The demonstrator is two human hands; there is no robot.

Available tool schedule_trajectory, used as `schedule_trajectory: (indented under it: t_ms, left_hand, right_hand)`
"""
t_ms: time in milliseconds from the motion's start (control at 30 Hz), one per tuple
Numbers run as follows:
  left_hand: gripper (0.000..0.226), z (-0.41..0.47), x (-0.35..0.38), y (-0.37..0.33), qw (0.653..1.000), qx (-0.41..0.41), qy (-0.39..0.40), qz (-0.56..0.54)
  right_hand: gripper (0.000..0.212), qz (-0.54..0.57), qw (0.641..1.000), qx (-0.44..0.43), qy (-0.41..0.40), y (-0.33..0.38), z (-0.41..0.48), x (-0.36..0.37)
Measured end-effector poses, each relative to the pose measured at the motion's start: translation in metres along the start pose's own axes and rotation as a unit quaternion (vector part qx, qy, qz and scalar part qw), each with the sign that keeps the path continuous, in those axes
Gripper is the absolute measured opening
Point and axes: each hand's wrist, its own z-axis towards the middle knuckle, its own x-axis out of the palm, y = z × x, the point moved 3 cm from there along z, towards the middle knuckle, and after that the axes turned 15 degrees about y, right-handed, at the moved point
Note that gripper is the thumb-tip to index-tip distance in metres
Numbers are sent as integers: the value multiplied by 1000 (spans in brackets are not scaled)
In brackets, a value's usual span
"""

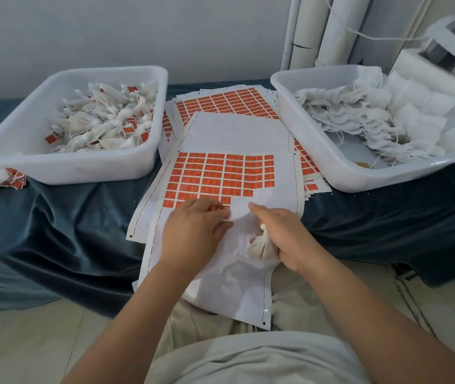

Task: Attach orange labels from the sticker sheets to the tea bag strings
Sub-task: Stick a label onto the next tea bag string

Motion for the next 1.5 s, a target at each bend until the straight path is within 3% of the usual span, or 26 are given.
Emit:
schedule_trajectory:
  t_ms: [167, 300, 467, 567, 700, 900, 967, 1033, 1167, 1333, 1400, 1500]
  left_hand:
    - [16, 3, -6, 8, 995, -7, 4, -103]
    - [7, -1, -10, 7, 983, -12, -5, -181]
    - [13, 4, -13, 13, 963, -33, 103, -246]
    - [15, 3, -13, 14, 951, -61, 111, -281]
    - [14, 3, -14, 21, 901, -153, 71, -399]
    - [12, -3, -33, 26, 806, -192, -90, -553]
    - [9, -3, -39, 25, 757, -201, -131, -608]
    - [9, -4, -45, 19, 720, -200, -147, -648]
    - [10, -9, -58, -11, 753, -147, -124, -629]
    - [40, -20, -59, -58, 816, -69, -20, -574]
    - [48, -23, -57, -64, 806, -84, 44, -584]
    - [48, -26, -57, -66, 768, -107, 94, -625]
  right_hand:
    - [10, -6, 1000, -12, -1, -2, 2, 0]
    - [23, -25, 999, -19, -6, -7, 3, 1]
    - [11, -32, 999, -25, -7, -7, 0, 2]
    - [6, -29, 999, -32, -1, -6, -1, 5]
    - [16, -45, 998, -52, 7, -5, -2, 4]
    - [42, -154, 987, -24, 47, 10, -20, 3]
    - [35, -234, 964, -47, 113, 30, -38, 7]
    - [32, -357, 918, -79, 157, 49, -57, 12]
    - [23, -513, 824, -139, 196, 68, -87, 25]
    - [21, -573, 770, -245, 137, 73, -108, 46]
    - [22, -608, 738, -279, 92, 74, -113, 47]
    - [13, -617, 725, -303, 47, 82, -117, 42]
